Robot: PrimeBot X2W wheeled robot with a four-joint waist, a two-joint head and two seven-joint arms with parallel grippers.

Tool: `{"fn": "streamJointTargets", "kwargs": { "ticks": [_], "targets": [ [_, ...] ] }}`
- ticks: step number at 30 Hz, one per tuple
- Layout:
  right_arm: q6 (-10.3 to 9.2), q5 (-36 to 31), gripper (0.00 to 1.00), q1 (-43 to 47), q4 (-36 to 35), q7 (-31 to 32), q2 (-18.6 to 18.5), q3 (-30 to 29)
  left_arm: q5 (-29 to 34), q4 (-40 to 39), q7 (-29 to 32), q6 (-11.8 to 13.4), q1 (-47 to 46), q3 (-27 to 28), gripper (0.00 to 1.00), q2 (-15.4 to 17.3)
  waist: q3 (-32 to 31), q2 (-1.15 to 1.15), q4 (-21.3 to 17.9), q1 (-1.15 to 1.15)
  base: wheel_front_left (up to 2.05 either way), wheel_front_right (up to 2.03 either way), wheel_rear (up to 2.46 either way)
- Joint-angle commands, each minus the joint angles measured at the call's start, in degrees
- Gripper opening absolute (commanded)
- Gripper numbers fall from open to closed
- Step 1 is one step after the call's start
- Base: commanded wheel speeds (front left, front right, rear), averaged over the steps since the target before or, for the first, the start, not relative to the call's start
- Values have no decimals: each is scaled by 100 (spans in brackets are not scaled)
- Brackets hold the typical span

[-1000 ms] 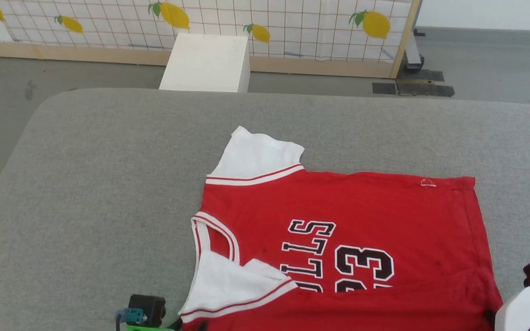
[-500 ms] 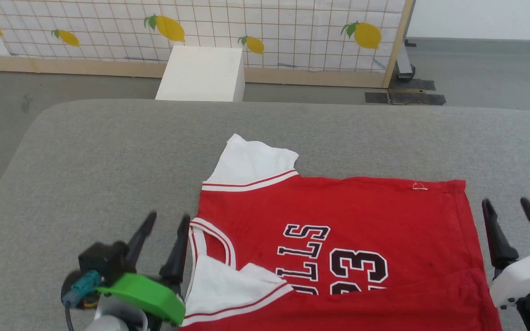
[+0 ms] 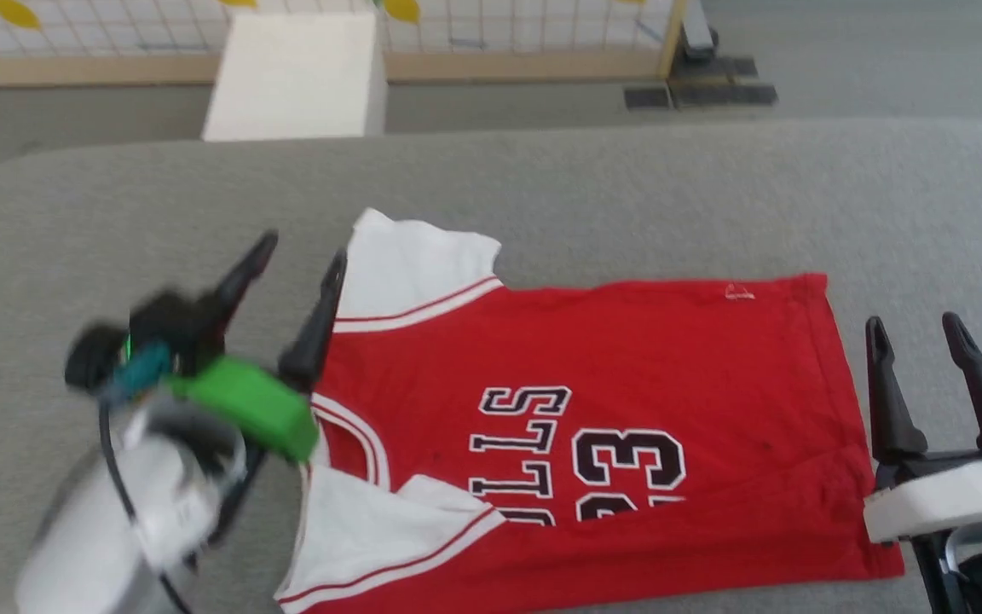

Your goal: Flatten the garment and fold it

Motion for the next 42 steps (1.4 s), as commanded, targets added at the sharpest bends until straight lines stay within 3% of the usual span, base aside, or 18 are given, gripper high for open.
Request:
{"fn": "streamJointTargets", "kwargs": {
  "ticks": [1,5,6,8,19,28,29,30,36,42],
  "targets": [
    [-9,-5,100,-135,-35,-56,50,25,85,93,224,-111,-343,-46,100,90,570,0,-461,0,0,0,0],
    [-9,60,100,-322,-37,-117,111,122,62,611,1194,-547,-1338,-198,100,336,1028,0,-773,0,0,0,0],
    [-9,79,100,-462,-45,-169,145,180,-1,1068,1756,-842,-2125,-342,100,481,1339,0,-965,0,0,0,0],
    [-9,128,100,-541,-73,-195,173,202,-84,1447,2244,-932,-2574,-470,100,575,1499,0,-1074,0,0,0,0],
    [-9,245,100,-742,-205,-240,256,248,-928,3023,4829,-1019,-4013,-862,100,682,2066,0,-1389,0,0,0,0],
    [-9,294,100,-792,-156,-263,276,267,-1074,3455,5461,-902,-4297,-876,100,676,2293,0,-1390,0,0,0,0],
    [-9,286,100,-796,-154,-253,277,269,-1150,3483,5636,-915,-4294,-905,35,653,2302,0,-1373,0,0,0,0],
    [-9,275,100,-797,-153,-240,277,270,-1189,3481,5726,-924,-4305,-924,0,644,2309,0,-1354,0,0,0,0],
    [-9,186,100,-840,-135,-67,155,218,-1166,3331,5453,-967,-4286,-1048,0,533,2141,0,-1119,0,0,0,0],
    [-9,470,100,-1022,-61,920,-561,372,-982,3127,4521,-1008,-4113,-1282,0,416,1642,0,-736,0,0,0,0]
  ]
}}
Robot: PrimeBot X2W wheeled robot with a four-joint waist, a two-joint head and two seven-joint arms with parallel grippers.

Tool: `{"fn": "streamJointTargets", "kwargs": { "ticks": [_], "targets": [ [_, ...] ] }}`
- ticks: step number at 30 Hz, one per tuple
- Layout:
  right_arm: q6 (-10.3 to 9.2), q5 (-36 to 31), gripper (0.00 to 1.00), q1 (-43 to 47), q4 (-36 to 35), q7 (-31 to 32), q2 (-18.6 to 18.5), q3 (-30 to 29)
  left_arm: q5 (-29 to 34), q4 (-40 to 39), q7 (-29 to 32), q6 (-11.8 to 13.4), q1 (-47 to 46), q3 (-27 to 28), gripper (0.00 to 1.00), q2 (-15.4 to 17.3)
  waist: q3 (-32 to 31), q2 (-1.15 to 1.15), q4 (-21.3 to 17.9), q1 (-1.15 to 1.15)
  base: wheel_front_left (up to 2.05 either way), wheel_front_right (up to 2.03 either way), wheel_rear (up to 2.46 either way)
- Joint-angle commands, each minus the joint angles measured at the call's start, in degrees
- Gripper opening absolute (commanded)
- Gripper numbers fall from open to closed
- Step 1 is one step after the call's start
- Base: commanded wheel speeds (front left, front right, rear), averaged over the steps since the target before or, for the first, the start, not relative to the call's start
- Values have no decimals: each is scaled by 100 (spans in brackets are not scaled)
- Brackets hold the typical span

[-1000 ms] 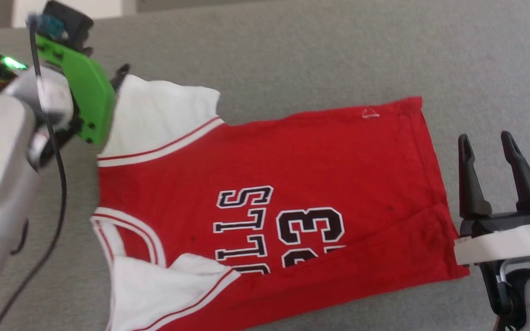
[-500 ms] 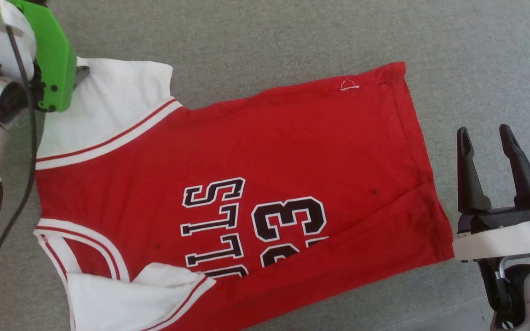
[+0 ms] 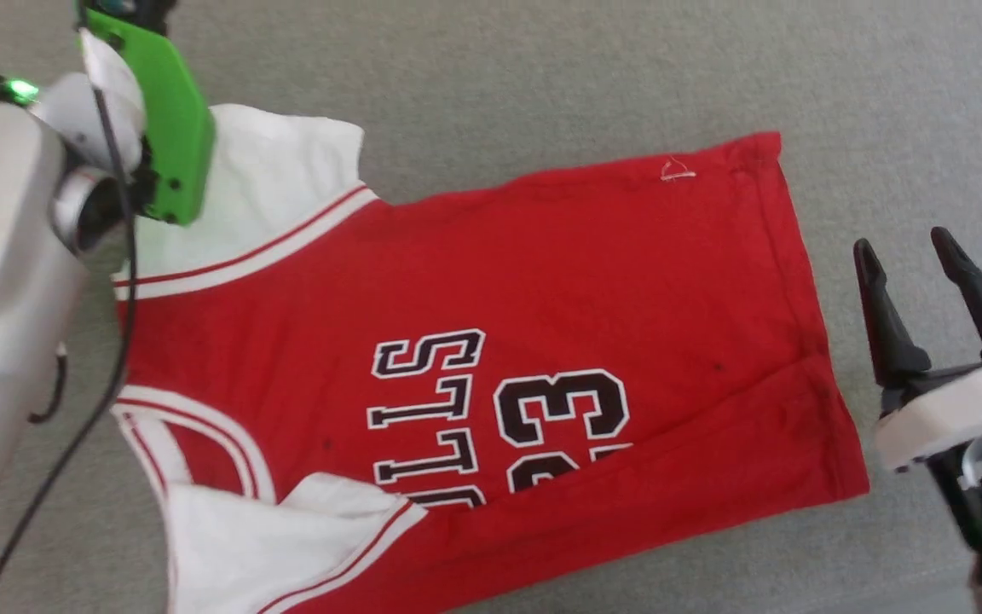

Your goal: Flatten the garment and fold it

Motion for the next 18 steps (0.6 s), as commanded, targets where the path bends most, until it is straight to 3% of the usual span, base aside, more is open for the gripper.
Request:
{"fn": "streamJointTargets", "kwargs": {
  "ticks": [1,8,12,18],
  "targets": [
    [-9,136,100,-175,55,300,-212,73,69,-74,-211,-31,105,-47,0,-40,-413,0,382,-1,0,0,0],
    [-9,1300,100,-881,624,2256,-1303,450,103,-849,-1319,-43,312,-618,0,-101,-776,0,985,-1,0,0,0],
    [-9,1531,100,-1325,1082,2891,-1972,840,65,-1345,-1651,-44,417,-918,0,-49,-789,0,1314,-1,0,0,0],
    [-9,1789,100,-2070,1851,3516,-2560,1454,-40,-2016,-2029,-44,644,-1026,0,24,-664,0,1771,-1,0,0,0]
  ]
}}
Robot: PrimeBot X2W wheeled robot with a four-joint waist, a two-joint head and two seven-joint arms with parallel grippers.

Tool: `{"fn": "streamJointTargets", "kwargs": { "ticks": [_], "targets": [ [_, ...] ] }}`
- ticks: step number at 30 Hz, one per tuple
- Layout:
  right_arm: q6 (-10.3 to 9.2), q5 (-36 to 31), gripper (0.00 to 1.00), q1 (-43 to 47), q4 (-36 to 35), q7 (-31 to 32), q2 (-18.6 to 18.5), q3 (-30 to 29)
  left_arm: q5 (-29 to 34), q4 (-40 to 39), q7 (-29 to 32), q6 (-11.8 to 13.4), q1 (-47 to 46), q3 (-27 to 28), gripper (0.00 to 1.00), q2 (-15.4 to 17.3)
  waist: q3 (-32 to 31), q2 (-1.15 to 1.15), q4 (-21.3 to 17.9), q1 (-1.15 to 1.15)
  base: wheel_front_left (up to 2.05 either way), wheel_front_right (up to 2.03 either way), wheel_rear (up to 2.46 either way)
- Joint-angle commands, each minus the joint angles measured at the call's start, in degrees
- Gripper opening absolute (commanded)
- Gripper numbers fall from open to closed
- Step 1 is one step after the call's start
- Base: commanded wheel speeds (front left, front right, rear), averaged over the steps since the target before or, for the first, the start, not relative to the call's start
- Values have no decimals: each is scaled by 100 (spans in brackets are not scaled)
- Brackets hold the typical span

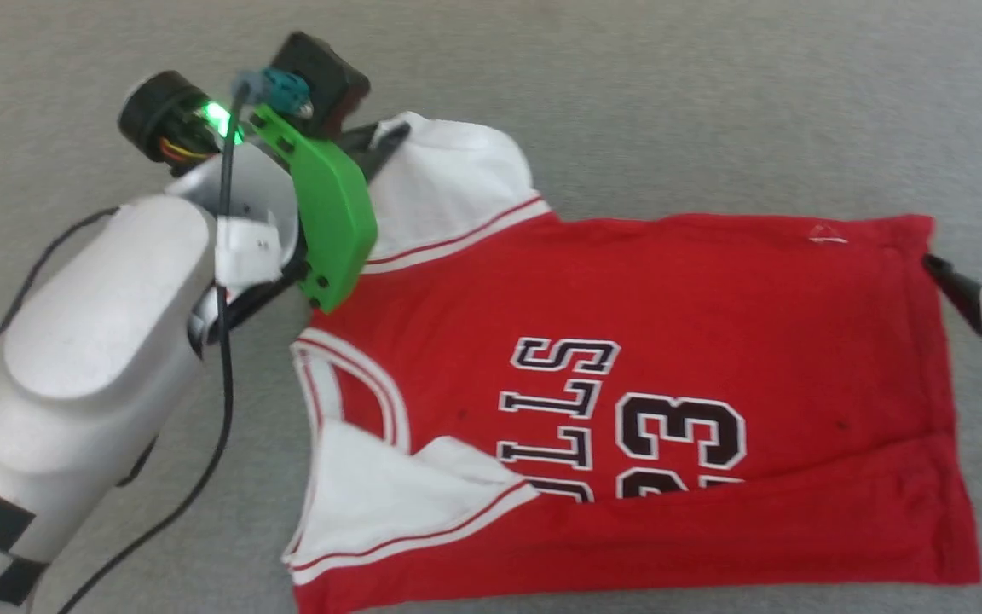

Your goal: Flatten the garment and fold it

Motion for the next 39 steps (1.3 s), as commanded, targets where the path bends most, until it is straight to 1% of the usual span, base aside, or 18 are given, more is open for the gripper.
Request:
{"fn": "streamJointTargets", "kwargs": {
  "ticks": [1,4,8,13,14,15,16,17,18,19,21,22,26,30,32,35,39],
  "targets": [
    [-9,44,100,-202,157,84,-92,127,11,-109,-97,-14,128,-20,0,30,0,0,454,0,0,0,0],
    [-9,9,100,-493,558,254,-235,363,20,-361,-241,32,271,-39,0,22,71,0,637,0,0,0,0],
    [-9,-147,100,-722,1027,261,-362,633,16,-656,-409,148,429,-50,0,-73,163,0,839,0,0,0,0],
    [-9,-210,100,-794,1528,158,-370,949,56,-780,-564,181,540,-107,0,-134,247,0,980,0,0,0,0],
    [-9,-176,95,-763,1625,184,-360,1043,57,-779,-597,182,557,-114,0,-149,255,0,997,0,0,0,0],
    [-9,-151,46,-738,1680,198,-363,1123,60,-774,-625,181,565,-119,0,-161,256,0,1007,0,0,0,0],
    [-9,-128,9,-711,1734,185,-380,1212,62,-758,-666,180,576,-124,0,-181,251,0,1021,0,0,0,0],
    [-9,-115,0,-700,1763,141,-396,1267,62,-734,-702,179,589,-128,0,-197,236,0,1029,0,0,0,0],
    [-9,-104,0,-696,1796,41,-406,1306,62,-694,-748,177,613,-137,0,-211,196,0,1029,0,0,0,0],
    [-9,-49,0,-733,1889,-308,-356,1253,52,-574,-924,183,729,-130,0,-207,6,0,973,0,0,0,0],
    [-9,10,0,-736,1928,-542,-294,1179,0,-511,-1056,219,863,-90,0,-178,-187,0,909,0,0,0,0],
    [-9,52,0,-653,1879,-858,-272,1098,-99,-490,-1206,294,1135,-35,0,-70,-520,0,799,0,0,0,0],
    [-9,80,0,-401,1643,-1114,-323,931,-275,-618,-1336,446,1605,46,0,166,-913,0,657,0,0,0,0],
    [-9,144,0,98,1310,-1203,-308,623,-436,-854,-1361,634,2125,51,0,395,-1253,0,611,0,0,0,0],
    [-9,128,0,448,1096,-1197,-267,481,-551,-1009,-1377,795,2450,71,0,511,-1395,0,582,0,0,0,0],
    [-9,80,0,1068,761,-1146,-140,208,-767,-1246,-1418,1018,3032,92,0,738,-1558,0,539,0,0,0,0],
    [-9,-16,0,1898,360,-983,61,-169,-967,-1444,-1498,1207,3704,45,0,980,-1629,0,534,0,0,0,0]
  ]
}}
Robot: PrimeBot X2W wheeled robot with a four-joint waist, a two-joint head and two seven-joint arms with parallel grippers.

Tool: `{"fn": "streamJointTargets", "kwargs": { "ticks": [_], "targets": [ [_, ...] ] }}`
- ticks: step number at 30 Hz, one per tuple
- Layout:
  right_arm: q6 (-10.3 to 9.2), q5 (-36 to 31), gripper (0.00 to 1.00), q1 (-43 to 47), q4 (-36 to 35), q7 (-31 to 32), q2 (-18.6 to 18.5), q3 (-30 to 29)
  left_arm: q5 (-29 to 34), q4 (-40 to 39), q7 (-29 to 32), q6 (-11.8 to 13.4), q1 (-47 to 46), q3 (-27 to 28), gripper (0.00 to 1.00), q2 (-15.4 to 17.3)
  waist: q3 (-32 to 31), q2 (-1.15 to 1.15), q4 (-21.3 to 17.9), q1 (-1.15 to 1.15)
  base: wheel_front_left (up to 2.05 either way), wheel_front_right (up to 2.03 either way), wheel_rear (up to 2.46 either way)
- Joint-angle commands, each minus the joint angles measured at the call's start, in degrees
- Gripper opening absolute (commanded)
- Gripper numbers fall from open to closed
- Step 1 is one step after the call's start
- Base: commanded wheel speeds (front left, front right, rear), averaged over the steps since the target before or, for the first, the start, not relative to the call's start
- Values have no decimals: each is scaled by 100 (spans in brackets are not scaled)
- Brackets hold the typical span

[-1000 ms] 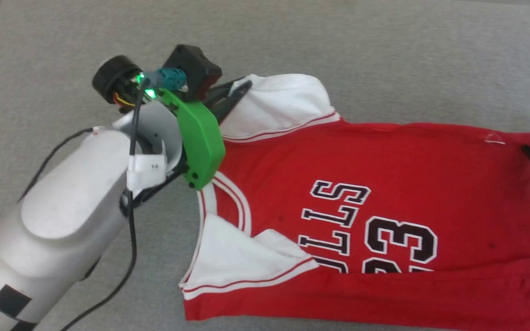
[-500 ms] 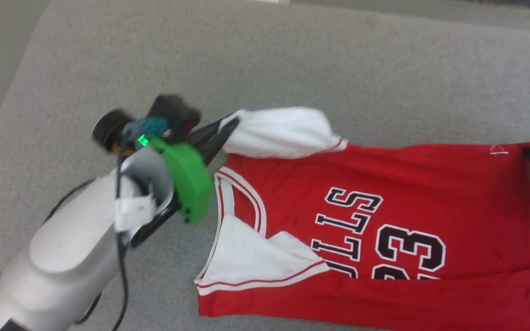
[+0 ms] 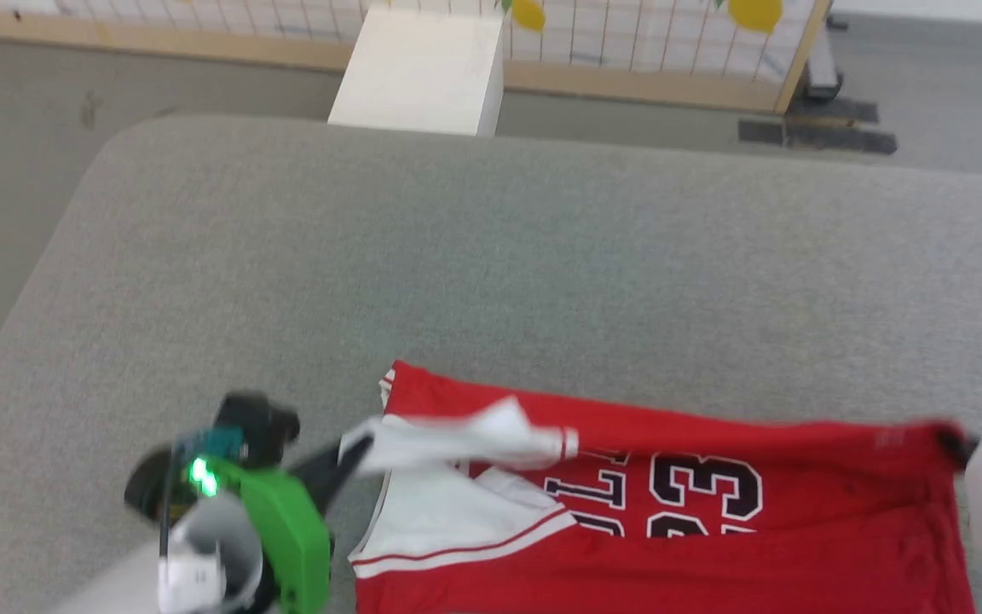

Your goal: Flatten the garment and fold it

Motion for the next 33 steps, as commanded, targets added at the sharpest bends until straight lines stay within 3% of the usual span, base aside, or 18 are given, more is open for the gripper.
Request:
{"fn": "streamJointTargets", "kwargs": {
  "ticks": [1,5,12,13,14,15,21,25,30,33],
  "targets": [
    [-10,-69,0,238,-98,72,62,-87,-80,-31,-41,65,191,-19,0,74,-142,0,-96,0,0,0,0],
    [-10,-222,0,837,-297,297,139,-187,-43,33,-6,89,523,-257,0,82,-87,0,-85,0,0,0,0],
    [-10,-282,2,1089,-293,368,170,-80,136,689,-26,-104,573,-642,0,-305,115,0,-60,0,0,0,0],
    [-10,-289,100,1074,-290,342,165,-65,177,788,-73,-114,546,-654,12,-347,128,0,-58,0,0,0,0],
    [-10,-252,100,1043,-268,348,186,-83,223,904,-156,-110,512,-648,85,-399,133,0,-57,0,0,0,0],
    [-10,-219,100,1012,-281,355,187,-77,256,987,-221,-112,486,-643,100,-437,128,0,-58,0,0,0,0],
    [-10,67,100,826,-591,299,163,-197,308,1215,-810,-166,393,-460,100,-582,-143,0,-92,0,0,0,0],
    [-10,356,100,803,-937,434,280,-448,182,1139,-1372,-53,456,-135,100,-644,-380,0,-126,0,0,0,0],
    [-10,274,100,953,-1271,517,777,-1082,34,931,-2027,313,709,549,100,-791,-567,0,-133,0,0,0,0],
    [-10,31,100,1133,-1318,514,1287,-1592,58,632,-2103,540,995,1348,100,-1107,-609,0,-103,0,0,0,0]
  ]
}}
